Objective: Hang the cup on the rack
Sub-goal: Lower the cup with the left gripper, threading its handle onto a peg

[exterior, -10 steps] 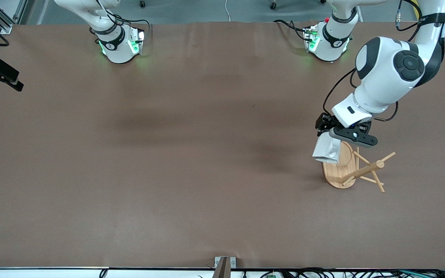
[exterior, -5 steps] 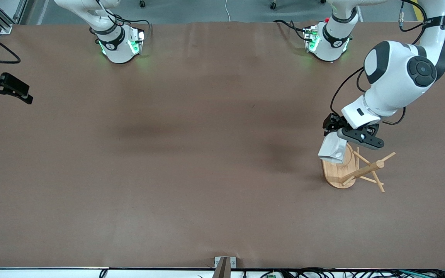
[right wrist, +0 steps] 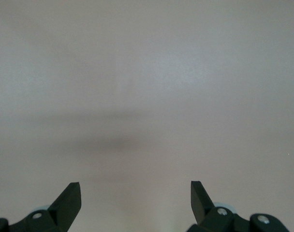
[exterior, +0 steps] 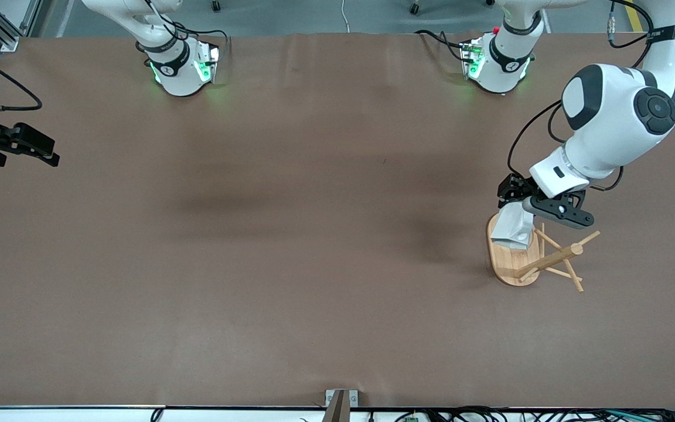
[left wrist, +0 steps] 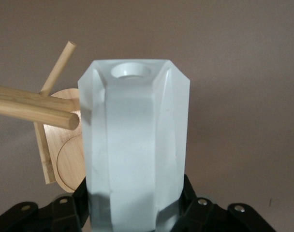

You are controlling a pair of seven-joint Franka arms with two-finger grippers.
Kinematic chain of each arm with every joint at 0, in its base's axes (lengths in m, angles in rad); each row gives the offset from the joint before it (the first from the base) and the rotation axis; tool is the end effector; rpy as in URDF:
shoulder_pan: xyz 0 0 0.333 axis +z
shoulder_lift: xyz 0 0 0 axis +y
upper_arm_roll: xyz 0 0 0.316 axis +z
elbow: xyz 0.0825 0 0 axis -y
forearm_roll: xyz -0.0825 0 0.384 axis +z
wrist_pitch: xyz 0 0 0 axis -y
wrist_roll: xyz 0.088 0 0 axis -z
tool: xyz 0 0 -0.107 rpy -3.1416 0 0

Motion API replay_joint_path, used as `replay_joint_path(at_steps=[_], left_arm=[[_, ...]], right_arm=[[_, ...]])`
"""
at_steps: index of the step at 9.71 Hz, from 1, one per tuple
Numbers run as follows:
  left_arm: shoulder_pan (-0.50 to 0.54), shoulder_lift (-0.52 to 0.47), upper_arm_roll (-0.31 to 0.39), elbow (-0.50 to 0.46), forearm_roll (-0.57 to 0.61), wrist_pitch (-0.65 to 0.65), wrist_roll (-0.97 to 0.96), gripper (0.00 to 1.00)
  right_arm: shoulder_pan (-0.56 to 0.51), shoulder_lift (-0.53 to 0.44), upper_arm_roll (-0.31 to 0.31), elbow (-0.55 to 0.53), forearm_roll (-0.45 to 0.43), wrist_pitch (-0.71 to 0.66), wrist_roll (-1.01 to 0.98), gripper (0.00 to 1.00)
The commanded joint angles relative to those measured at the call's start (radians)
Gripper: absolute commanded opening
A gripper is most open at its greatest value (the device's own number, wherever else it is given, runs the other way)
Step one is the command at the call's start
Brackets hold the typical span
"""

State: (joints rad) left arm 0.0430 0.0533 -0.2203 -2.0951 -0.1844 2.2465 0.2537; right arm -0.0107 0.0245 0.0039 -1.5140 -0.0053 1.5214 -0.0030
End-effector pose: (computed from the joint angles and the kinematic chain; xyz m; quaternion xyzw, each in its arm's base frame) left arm 0.5546 -0.1036 0.4069 0.9827 -0.1594 0.0522 0.0785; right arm 0.5575 -0.0044 0.6333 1.0000 -0.0020 -0.0086 0.0026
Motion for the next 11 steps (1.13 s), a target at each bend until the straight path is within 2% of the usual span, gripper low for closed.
replay_joint_path(at_steps=[1, 4, 11], left_arm=[[0.011, -0.003, 0.012, -0.039, -0.023, 0.024, 0.027, 0.24], [0.012, 0.005, 0.033, -0.037, -0.085, 0.025, 0.090, 0.24], [0.009, 0.046, 0.039, -0.019, -0.093, 0.067, 0.124, 0.24]], right_arm=[[-0.002, -0.021, 0.002, -0.023, -0.004, 0.011, -0.012, 1.00], [-0.002, -0.021, 0.002, -0.021, -0.004, 0.011, -0.012, 1.00], [-0.003, -0.021, 0.002, -0.017, -0.004, 0.013, -0.019, 1.00]])
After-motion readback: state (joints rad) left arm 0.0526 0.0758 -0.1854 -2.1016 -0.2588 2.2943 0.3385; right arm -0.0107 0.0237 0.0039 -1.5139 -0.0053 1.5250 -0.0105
